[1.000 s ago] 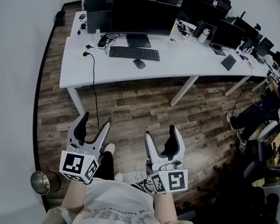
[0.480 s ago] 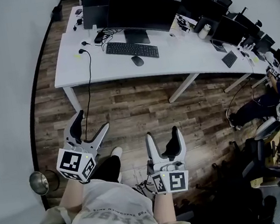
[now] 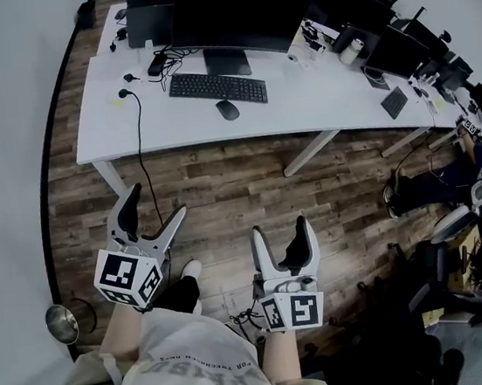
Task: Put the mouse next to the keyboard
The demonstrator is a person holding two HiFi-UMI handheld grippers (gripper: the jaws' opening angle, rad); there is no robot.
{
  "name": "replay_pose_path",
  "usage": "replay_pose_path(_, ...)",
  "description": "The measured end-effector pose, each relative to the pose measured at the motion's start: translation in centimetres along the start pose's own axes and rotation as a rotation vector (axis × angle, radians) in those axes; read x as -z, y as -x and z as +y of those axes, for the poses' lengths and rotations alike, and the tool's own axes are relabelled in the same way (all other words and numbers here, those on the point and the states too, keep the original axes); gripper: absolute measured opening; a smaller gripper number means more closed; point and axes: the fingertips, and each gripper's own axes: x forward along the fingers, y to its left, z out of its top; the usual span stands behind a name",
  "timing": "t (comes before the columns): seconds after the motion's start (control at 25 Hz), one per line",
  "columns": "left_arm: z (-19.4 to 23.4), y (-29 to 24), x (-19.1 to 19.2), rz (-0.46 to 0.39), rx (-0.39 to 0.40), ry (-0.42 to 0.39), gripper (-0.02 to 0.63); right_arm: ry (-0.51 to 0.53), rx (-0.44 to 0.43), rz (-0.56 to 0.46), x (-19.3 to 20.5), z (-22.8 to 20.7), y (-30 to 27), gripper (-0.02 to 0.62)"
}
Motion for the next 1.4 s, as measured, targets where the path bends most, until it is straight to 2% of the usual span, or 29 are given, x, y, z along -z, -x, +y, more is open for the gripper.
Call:
replay_pose_path(0.36,2.6,-8.3,-2.5,-0.004,0.039,-0.015,0.385,0.019,0.035,-0.007,-0.8,-3.0,-7.2,0.373)
replay_pose_path(0.6,4.9,-12.1,-2.8,-0.004,0.057,-0.012,0.385,0.034,0.040,-0.010,-0.2,-4.0,-11.4,0.373)
replay_pose_path(0.92,8.5,-14.5,-2.6,0.012,0.035,0.012,0.385,0.031,0.038,0.013,0.8,-4.2,-15.4,0.373)
replay_pose_path(1.4,11.0,-17.5,-0.7,0.062,-0.006,0.044,0.385,0.016,0.010,0.059,2.8,-5.6,-20.0,0.373)
